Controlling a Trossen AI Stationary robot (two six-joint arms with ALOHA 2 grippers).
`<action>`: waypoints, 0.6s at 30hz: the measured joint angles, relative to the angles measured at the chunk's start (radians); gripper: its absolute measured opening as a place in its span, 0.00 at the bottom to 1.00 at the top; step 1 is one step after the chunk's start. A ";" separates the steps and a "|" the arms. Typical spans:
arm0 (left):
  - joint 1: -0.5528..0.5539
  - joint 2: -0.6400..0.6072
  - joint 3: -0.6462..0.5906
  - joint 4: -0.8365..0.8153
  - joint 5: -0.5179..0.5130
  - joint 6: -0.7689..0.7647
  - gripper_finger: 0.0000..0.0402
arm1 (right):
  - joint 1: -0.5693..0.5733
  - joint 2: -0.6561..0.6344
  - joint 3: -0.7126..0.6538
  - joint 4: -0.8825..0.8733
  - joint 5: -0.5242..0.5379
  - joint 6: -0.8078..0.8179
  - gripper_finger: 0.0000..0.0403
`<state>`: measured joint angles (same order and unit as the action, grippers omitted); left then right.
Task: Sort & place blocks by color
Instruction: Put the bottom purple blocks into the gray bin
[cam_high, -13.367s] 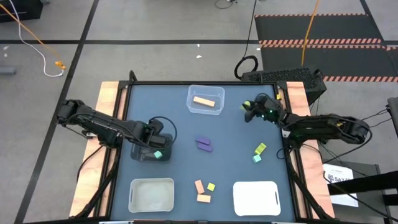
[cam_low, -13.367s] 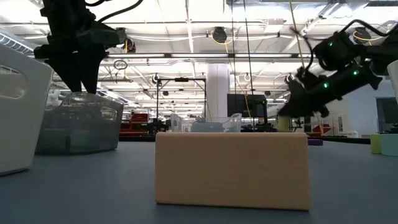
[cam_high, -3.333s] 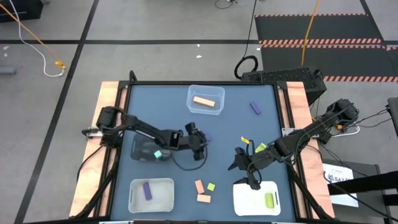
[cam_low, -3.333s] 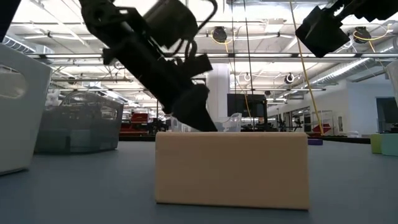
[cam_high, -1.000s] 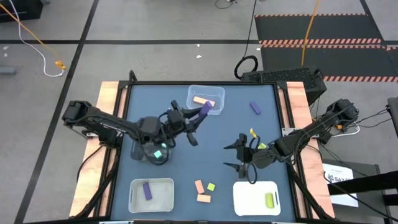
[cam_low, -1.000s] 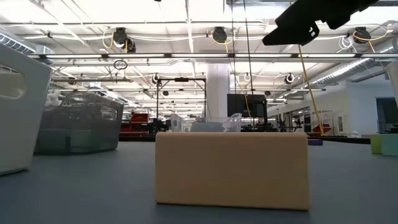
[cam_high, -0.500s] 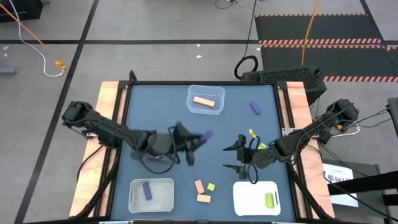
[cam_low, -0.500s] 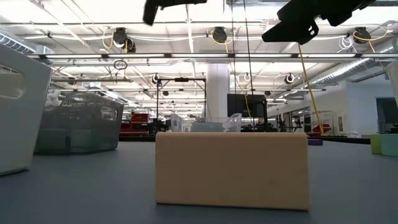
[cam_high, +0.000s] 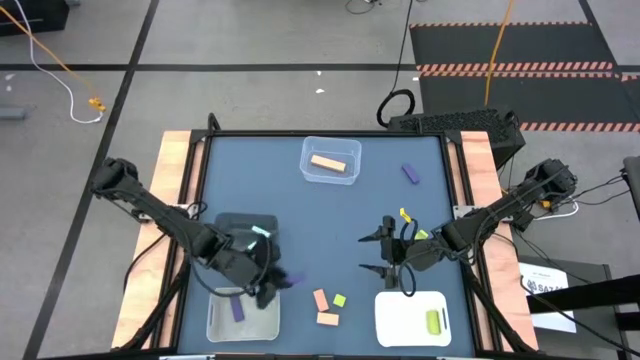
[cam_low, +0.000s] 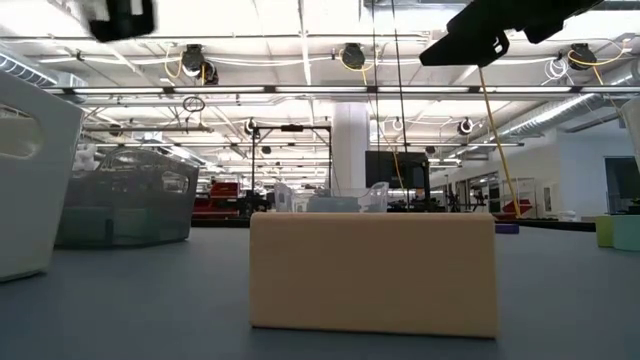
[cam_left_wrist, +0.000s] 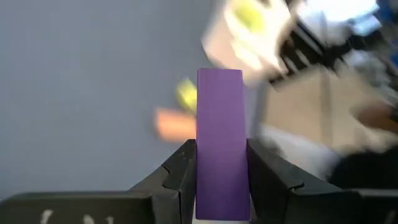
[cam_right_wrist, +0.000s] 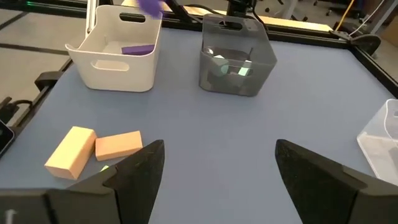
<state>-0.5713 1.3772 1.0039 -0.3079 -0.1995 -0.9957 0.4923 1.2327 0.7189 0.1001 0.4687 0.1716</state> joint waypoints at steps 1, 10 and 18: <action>-0.012 -0.010 0.000 -0.022 0.061 -0.066 0.28 | 0.000 0.000 0.000 -0.001 0.000 0.006 0.74; -0.153 -0.019 0.000 -0.219 0.342 -0.686 0.28 | -0.005 0.000 -0.043 -0.006 0.001 0.055 0.74; -0.219 -0.011 0.000 -0.291 0.359 -0.894 0.29 | -0.029 0.000 -0.067 -0.008 -0.024 0.053 0.74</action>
<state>-0.7903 1.3666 1.0035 -0.5986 0.1596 -1.8893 0.4637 1.2327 0.6521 0.0926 0.4446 0.2242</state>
